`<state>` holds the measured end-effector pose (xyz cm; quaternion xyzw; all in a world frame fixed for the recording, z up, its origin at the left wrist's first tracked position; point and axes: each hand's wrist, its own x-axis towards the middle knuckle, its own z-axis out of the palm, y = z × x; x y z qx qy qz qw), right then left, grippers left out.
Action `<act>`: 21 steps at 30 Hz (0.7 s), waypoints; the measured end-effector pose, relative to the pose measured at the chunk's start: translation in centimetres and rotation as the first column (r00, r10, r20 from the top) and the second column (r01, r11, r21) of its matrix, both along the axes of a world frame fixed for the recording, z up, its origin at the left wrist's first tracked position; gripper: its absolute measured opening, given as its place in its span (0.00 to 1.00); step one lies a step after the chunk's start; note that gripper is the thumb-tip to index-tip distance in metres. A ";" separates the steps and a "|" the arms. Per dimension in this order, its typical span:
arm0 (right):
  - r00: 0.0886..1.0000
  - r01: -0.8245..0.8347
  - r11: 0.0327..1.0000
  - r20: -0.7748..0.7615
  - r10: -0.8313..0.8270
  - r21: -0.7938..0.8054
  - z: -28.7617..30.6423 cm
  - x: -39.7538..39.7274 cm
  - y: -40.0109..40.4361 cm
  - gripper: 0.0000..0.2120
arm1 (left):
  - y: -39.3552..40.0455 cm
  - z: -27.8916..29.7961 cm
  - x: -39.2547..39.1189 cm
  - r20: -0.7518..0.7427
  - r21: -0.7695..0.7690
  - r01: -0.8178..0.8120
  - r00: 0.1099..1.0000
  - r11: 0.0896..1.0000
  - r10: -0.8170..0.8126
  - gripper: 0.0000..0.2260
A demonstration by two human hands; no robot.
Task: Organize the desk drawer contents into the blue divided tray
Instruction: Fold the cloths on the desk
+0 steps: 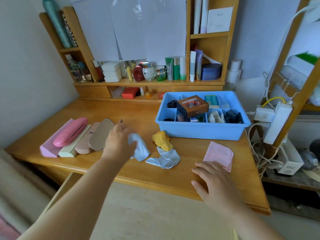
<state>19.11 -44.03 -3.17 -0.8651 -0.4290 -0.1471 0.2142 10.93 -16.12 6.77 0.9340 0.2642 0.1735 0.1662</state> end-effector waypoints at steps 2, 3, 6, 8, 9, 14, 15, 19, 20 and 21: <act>1.000 0.001 1.000 0.006 -0.001 0.002 0.0 -0.1 0.1 0.14 | -2.8 -1.6 -0.1 0.025 -0.026 0.180 0.984 0.983 -0.179 0.12; 1.000 -0.002 1.000 0.008 0.002 0.000 0.0 -0.1 0.1 0.15 | -4.2 -2.4 -0.1 -0.011 -0.073 0.243 0.970 0.967 -0.245 0.13; 1.000 -0.012 1.000 0.000 0.012 -0.010 0.0 0.0 0.0 0.15 | -6.8 -4.6 0.7 -0.155 -0.050 0.283 0.945 0.958 -0.287 0.11; 1.000 -0.012 1.000 0.003 0.012 -0.021 0.1 0.0 0.1 0.15 | -7.3 -4.7 1.3 -0.131 -0.028 0.222 0.966 0.975 -0.224 0.07; 1.000 -0.013 1.000 0.000 0.013 -0.024 0.2 0.1 0.1 0.15 | -7.3 -4.4 1.4 -0.086 -0.059 0.185 0.978 0.981 -0.190 0.08; 0.978 -0.006 0.982 -0.203 0.045 0.187 1.2 -0.5 0.3 0.12 | -7.4 -1.3 1.2 0.128 -0.215 0.216 0.973 0.952 -0.191 0.07; 0.938 0.049 0.946 -0.341 0.067 0.321 2.0 -1.0 0.6 0.12 | -7.9 -0.7 1.0 0.168 -0.260 0.244 0.964 0.934 -0.205 0.07; 0.625 0.267 0.776 -0.716 0.312 0.571 5.5 -2.8 2.6 0.19 | -10.2 0.2 0.0 0.267 -0.494 0.322 0.940 0.808 -0.211 0.06; 0.590 0.292 0.773 -0.742 0.319 0.564 5.9 -3.0 2.8 0.19 | -10.8 0.3 -0.4 0.262 -0.545 0.338 0.938 0.767 -0.227 0.05; 0.581 0.302 0.781 -0.755 0.305 0.547 6.4 -3.2 2.9 0.14 | -11.2 0.4 -0.7 0.256 -0.579 0.350 0.936 0.736 -0.243 0.05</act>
